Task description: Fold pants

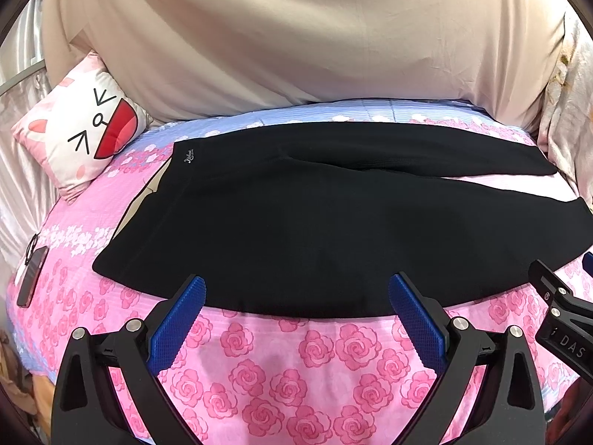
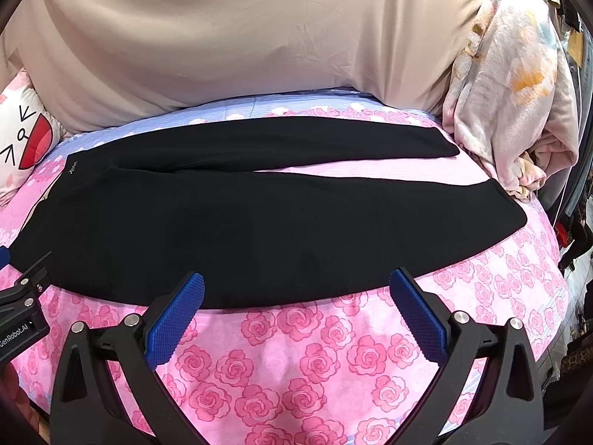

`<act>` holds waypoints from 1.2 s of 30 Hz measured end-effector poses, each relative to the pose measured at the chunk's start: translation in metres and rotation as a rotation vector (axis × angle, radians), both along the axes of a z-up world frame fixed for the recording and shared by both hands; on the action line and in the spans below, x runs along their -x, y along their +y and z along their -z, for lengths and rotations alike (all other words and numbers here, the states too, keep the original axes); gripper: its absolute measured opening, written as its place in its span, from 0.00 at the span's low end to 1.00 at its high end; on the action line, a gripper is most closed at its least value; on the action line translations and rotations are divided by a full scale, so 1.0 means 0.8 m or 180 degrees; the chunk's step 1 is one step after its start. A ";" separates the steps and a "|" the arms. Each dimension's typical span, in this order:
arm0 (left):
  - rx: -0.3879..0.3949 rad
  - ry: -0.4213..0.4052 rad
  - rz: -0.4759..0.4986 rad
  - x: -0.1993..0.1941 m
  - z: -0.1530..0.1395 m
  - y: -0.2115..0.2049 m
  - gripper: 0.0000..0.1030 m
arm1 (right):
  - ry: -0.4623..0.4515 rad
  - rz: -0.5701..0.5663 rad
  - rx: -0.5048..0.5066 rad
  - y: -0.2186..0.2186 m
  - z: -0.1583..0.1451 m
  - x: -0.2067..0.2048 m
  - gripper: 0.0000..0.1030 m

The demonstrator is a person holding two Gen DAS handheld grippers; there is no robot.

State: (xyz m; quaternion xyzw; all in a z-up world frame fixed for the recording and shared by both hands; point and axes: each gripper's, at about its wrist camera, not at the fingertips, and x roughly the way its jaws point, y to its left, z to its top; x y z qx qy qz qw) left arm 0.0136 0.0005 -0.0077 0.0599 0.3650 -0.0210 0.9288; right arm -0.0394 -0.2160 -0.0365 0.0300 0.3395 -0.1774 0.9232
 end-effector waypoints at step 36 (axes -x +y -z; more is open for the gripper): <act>0.0002 0.0051 0.0024 -0.008 0.003 -0.002 0.95 | 0.0026 -0.0003 0.0035 0.009 -0.004 -0.009 0.95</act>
